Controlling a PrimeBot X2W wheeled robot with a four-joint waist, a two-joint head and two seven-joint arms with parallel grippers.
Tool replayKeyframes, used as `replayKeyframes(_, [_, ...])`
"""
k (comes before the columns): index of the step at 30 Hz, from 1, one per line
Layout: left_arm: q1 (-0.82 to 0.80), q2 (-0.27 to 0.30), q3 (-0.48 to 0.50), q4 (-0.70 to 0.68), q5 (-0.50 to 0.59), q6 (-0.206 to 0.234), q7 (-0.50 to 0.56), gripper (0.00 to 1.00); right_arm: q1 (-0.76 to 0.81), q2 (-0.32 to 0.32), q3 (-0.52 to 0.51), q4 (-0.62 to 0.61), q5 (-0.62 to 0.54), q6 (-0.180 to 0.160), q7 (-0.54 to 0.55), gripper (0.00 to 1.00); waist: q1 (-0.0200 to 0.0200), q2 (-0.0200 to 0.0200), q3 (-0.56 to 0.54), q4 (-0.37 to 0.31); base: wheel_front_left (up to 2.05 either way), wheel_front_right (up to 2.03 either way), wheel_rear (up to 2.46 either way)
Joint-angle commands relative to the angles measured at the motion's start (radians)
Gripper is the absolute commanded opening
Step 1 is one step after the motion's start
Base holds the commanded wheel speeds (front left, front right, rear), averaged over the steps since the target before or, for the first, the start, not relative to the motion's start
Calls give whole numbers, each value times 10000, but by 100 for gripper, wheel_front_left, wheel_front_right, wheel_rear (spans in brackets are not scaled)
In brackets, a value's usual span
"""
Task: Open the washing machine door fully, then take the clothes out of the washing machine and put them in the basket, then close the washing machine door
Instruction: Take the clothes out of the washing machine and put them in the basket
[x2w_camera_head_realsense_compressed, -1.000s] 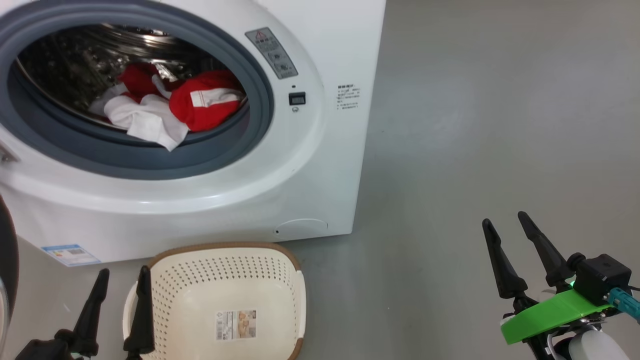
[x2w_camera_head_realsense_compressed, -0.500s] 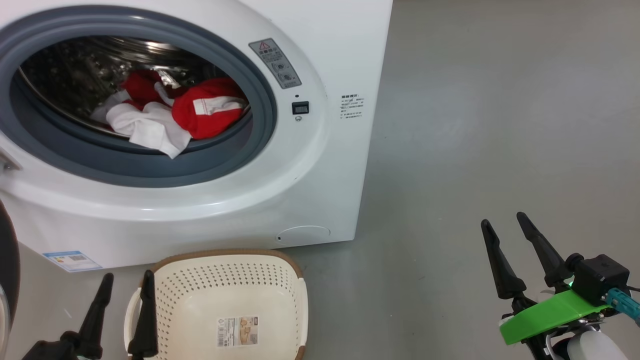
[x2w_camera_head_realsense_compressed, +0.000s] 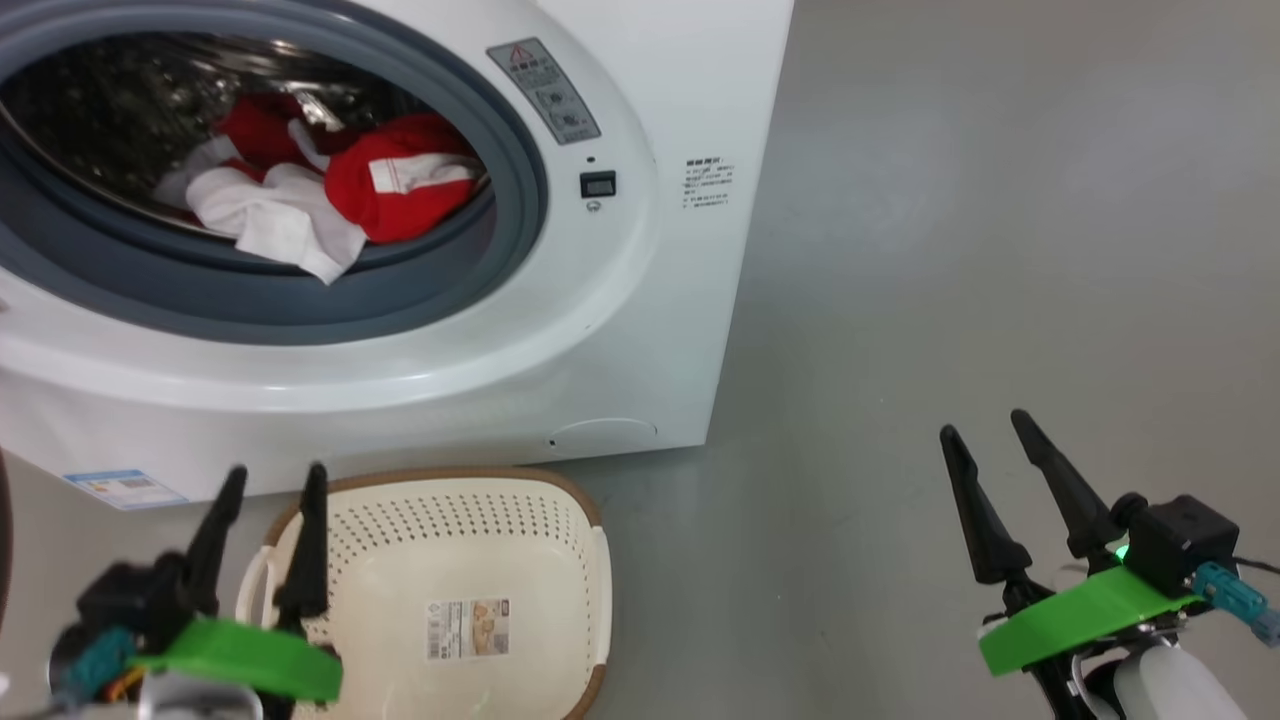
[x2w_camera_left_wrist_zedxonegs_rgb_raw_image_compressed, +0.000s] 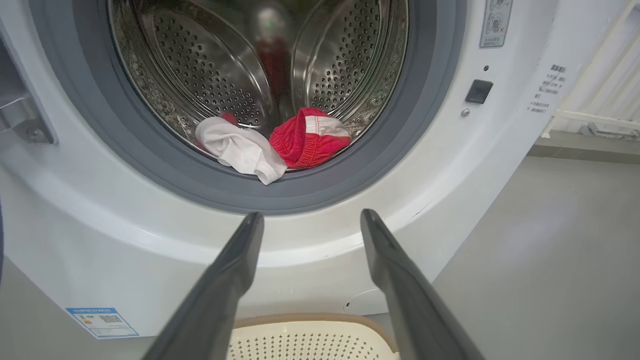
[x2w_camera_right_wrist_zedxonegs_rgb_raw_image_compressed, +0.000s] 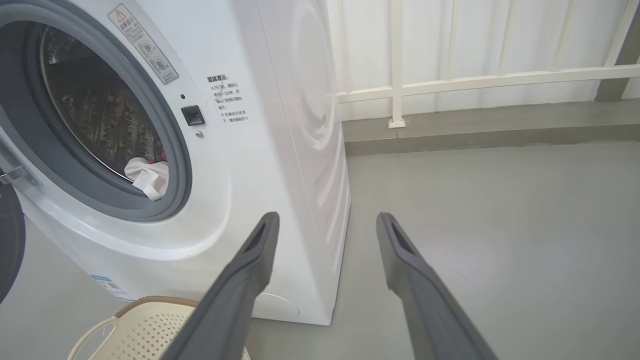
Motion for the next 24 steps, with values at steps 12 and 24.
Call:
replayKeyframes(12, [-4968, 943, -135, 3702, 611, 174, 608, 100, -1158, 247, 450, -316, -41, 63, -65, 100, 0, 0, 1652, -550, 0, 0, 0])
replayKeyframes(24, [-8356, 1284, -707, 6481, 1155, 783, 1922, 100, -1858, 486, 585, -349, -36, 63, -65, 100, 0, 0, 2706, -825, 0, 0, 0])
